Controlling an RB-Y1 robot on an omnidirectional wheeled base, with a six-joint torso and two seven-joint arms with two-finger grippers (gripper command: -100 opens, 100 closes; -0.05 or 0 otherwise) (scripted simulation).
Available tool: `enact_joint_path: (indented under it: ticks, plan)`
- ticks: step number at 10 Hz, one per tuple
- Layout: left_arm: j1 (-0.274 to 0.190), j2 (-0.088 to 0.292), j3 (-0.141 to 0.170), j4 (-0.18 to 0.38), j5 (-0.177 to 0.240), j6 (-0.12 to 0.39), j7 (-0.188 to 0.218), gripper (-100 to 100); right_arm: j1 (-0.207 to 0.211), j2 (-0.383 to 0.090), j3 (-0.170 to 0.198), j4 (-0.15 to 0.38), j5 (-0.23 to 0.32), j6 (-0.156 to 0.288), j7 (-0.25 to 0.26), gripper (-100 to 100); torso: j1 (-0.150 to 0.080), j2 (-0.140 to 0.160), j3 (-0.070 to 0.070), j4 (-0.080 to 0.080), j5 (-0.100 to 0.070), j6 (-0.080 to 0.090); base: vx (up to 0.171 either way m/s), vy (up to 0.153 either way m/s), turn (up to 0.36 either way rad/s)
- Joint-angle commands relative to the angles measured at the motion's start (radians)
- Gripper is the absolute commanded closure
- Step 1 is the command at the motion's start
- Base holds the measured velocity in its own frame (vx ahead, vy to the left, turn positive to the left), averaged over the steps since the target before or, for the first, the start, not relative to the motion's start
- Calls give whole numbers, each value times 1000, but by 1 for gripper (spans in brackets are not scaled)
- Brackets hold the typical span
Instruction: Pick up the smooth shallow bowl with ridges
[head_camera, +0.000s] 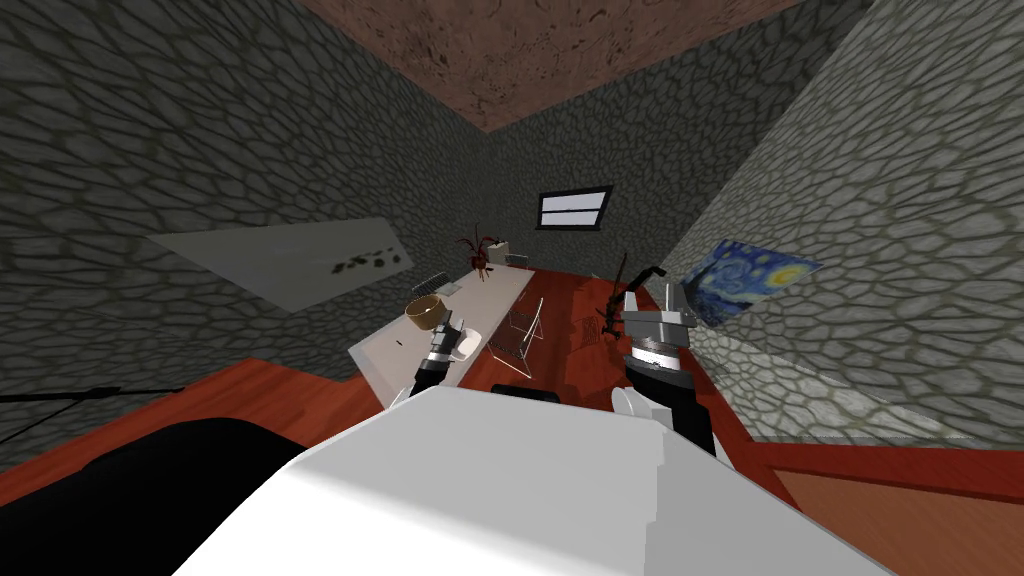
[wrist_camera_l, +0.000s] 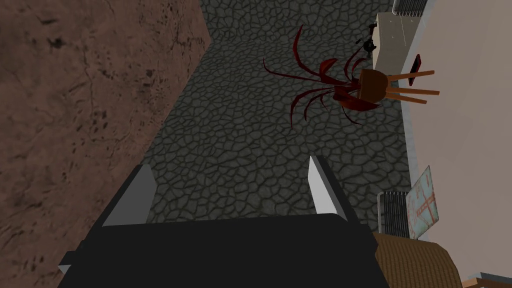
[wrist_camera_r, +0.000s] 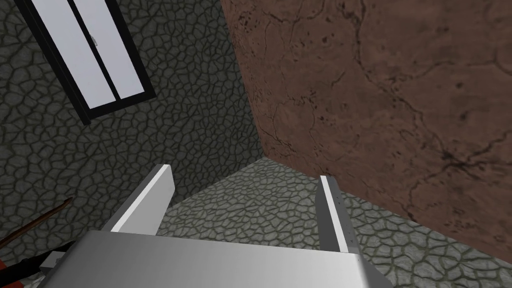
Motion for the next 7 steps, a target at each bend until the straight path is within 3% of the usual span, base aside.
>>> enact_joint_path:
  ticks: [1,7]
  plan:
    - [-4,16,5,50,-12,1,25,-100,0,0,0,0,0,0,0,0,0,0,0,0,0,0,1,44,-110]
    - [-1,55,11,184,-45,6,84,-100,0,0,0,0,0,0,0,0,-1,-1,0,0,0,0,0,35,-87]
